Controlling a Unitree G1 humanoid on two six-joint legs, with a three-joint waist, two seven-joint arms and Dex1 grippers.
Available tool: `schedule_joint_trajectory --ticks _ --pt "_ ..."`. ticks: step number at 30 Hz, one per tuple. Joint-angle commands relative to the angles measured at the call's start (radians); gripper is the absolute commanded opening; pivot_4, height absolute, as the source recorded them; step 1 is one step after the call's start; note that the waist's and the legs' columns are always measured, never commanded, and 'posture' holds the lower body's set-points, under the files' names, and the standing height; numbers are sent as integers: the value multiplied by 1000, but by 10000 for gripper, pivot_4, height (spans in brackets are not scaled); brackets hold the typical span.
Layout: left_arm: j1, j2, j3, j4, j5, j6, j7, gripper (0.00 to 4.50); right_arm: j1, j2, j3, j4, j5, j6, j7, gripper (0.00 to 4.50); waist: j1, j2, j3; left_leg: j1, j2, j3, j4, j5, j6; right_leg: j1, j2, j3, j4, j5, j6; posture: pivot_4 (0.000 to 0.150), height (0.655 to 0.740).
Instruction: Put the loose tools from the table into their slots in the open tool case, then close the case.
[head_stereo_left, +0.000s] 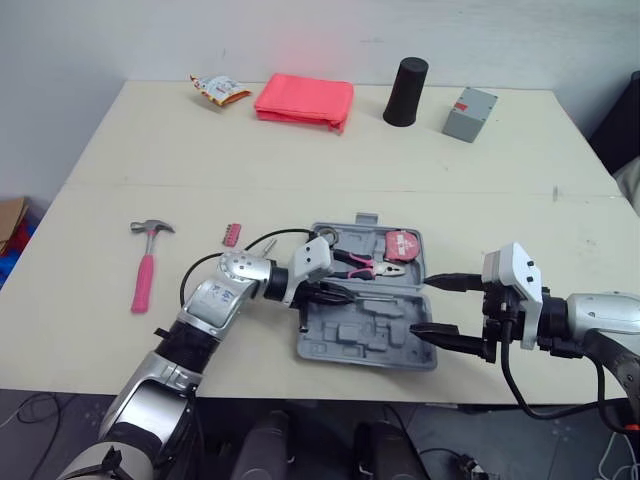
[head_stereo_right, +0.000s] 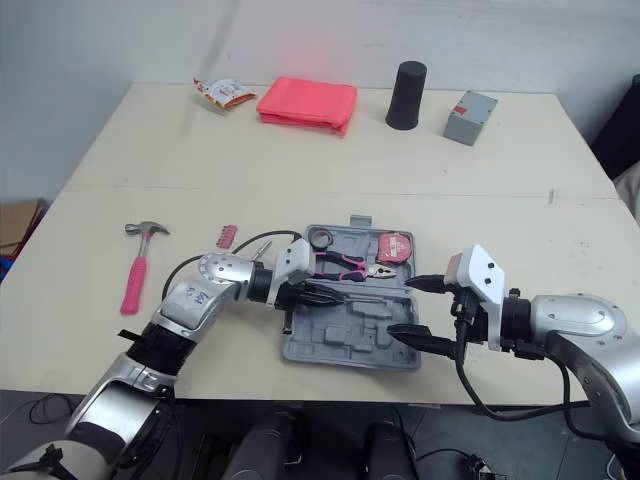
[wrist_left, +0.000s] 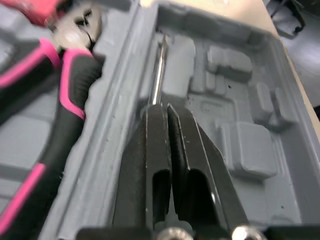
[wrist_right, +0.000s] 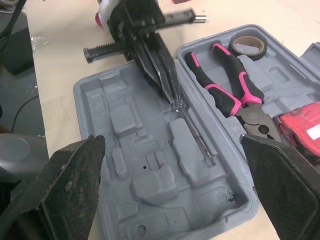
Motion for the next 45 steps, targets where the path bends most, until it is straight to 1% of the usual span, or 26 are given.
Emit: schedule_joint_trajectory --ticks 1,5,8,11,13,15,17,18,19,21,22,23,24,26,27,30,31,33,34,35,36,37,38,40,42,45 --pt "-7 -1 -51 19 49 21 -7 720 -9 -2 -14 -14 22 4 5 45000 1 0 0 0 0 0 0 0 0 0 0 0 0 0 0 1500 7355" --pt "-10 -15 -64 51 85 2 21 720 -2 -2 -22 -23 26 12 2 45000 1 0 0 0 0 0 0 0 0 0 0 0 0 0 0 1500 7355" --pt "-13 -11 -72 60 110 21 36 720 8 -2 -29 -32 31 16 -3 45000 1 0 0 1 0 -1 0 0 0 1 -1 1 0 0 0 1500 7355" --pt "-20 16 -133 63 169 53 25 720 17 -3 -36 -36 34 15 -6 45000 2 0 -1 1 0 -1 0 0 0 2 -1 1 0 0 0 1500 7355" --pt "-35 26 -185 94 230 86 48 720 19 0 -37 -35 33 12 -12 45000 2 0 -4 2 0 -1 0 0 0 2 -1 1 0 0 0 1500 7355" --pt "-51 23 -208 117 261 86 69 720 18 2 -36 -35 33 10 -19 45000 3 -1 -10 3 0 -1 0 0 0 3 -1 1 -1 0 0 1500 7355" --pt "-63 6 -185 102 230 55 62 720 17 6 -36 -34 31 7 -27 45000 3 -1 -17 4 0 -2 0 -1 1 5 -1 1 -1 0 0 1500 7355" --pt "-67 -12 -140 64 172 56 44 720 17 7 -37 -35 30 6 -32 45000 3 -1 -18 5 0 -2 0 -2 2 6 -1 2 -2 0 0 1500 7355" --pt "-70 -24 -101 29 124 66 27 720 18 7 -38 -34 29 4 -34 45000 3 -1 -18 9 1 -2 0 -7 7 11 -2 3 -3 0 0 1500 7355" --pt "-77 -32 -16 -50 53 62 16 720 26 6 -49 -35 26 0 -38 45000 1 -1 -18 11 2 -3 -1 -11 2 14 -4 3 -5 0 0 1500 7355" --pt "-77 -26 12 -80 37 58 15 720 30 4 -59 -34 26 -2 -41 45000 -1 -1 -18 10 3 -3 -1 -12 2 13 -3 4 -7 0 0 1500 7355" --pt "-75 -12 50 -119 9 75 12 720 33 3 -75 -33 31 -1 -45 45000 -1 -1 -18 8 4 -4 -1 -9 5 12 -3 4 -7 0 0 1500 7355" --pt "-72 0 80 -150 -12 93 14 720 37 2 -91 -30 35 -1 -46 45000 -2 -1 -18 7 4 -4 -1 -9 4 10 -3 3 -7 0 -1 1500 7355" --pt "-50 39 170 -227 -70 146 29 720 55 -6 -134 -17 29 -8 -45 45000 -3 -1 -17 -2 3 -3 0 -3 -2 2 0 3 -3 0 -1 1500 7355" --pt "-32 67 230 -262 -101 188 46 720 71 -12 -163 -7 17 -17 -40 45000 -5 -1 -17 -2 3 -2 0 -3 -2 1 1 2 -1 0 -1 1500 7355" --pt "67 176 432 -372 -212 332 73 8659 129 -40 -265 33 24 10 -9 45000 -12 0 -17 1 2 0 -3 -2 -1 2 2 1 -1 0 -1 1500 7355" --pt "127 220 510 -416 -248 378 77 12585 153 -48 -306 53 30 22 4 45000 -17 0 -17 2 2 2 -3 -2 -1 2 2 0 -1 0 -1 1500 7355" --pt "253 287 645 -503 -301 445 96 21594 197 -58 -371 96 24 25 25 45000 -21 -1 -17 3 2 2 -4 -1 0 2 1 1 -2 0 -1 1500 7355" --pt "356 317 751 -535 -310 464 101 26244 234 -66 -411 133 6 16 50 45000 -22 -1 -17 3 2 1 -4 -1 0 2 1 2 -2 0 -1 1500 7355" --pt "426 337 821 -555 -321 475 108 31601 260 -72 -437 158 -7 8 69 45000 -21 -1 -17 2 2 1 -5 -2 0 1 0 3 -3 0 -1 1500 7355" --pt "494 347 892 -573 -333 490 121 35956 288 -80 -460 188 -24 -7 90 45000 -20 -1 -17 3 2 1 -5 -3 1 1 -1 5 -4 0 -1 1500 7355" --pt "560 339 989 -597 -357 532 146 39877 314 -88 -481 220 -48 -27 109 45000 -15 -1 -16 2 2 1 -5 -3 1 1 -1 5 -4 0 -1 1500 7355" --pt "632 322 1094 -610 -370 559 168 44727 332 -97 -499 254 -66 -42 123 45000 -11 -2 -16 2 2 0 -5 -3 1 1 -1 5 -4 0 -1 1500 7355" --pt "831 296 1309 -583 -347 532 165 44727 343 -122 -529 357 -102 -72 155 45000 -8 -2 -16 2 2 0 -5 -8 6 1 -3 7 -5 0 -1 1500 7355" --pt "975 280 1408 -573 -332 472 149 44727 334 -147 -528 452 -133 -111 185 45000 -10 -2 -16 2 3 1 -5 -12 0 0 -4 9 -7 0 -1 1500 7355" --pt "1070 265 1484 -556 -340 438 182 44727 285 -183 -494 600 -181 -180 213 45000 -3 -1 -16 3 5 2 -5 -14 -2 -1 -4 8 -8 -1 -4 1500 7355"
